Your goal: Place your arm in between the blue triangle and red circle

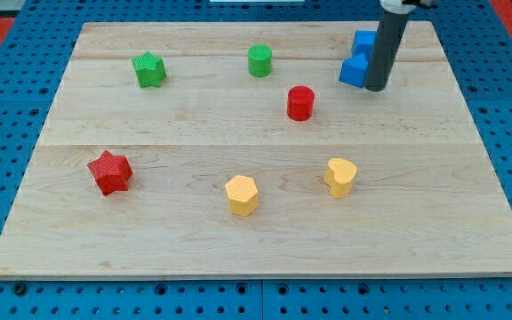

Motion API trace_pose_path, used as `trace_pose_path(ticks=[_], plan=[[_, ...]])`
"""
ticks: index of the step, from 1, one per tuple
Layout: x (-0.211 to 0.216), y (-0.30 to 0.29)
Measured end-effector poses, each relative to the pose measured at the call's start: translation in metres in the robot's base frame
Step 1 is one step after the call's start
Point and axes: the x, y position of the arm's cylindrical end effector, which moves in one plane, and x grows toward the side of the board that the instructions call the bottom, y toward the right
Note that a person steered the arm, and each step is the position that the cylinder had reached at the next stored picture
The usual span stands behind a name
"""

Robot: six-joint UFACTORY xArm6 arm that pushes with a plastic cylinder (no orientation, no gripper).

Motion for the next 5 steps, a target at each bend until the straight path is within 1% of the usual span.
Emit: trace_pose_path(ticks=[1,3,4,5], plan=[[-0.002,-0.024],[-0.021,-0.029],[-0.013,-0.06],[-0.015,-0.089]])
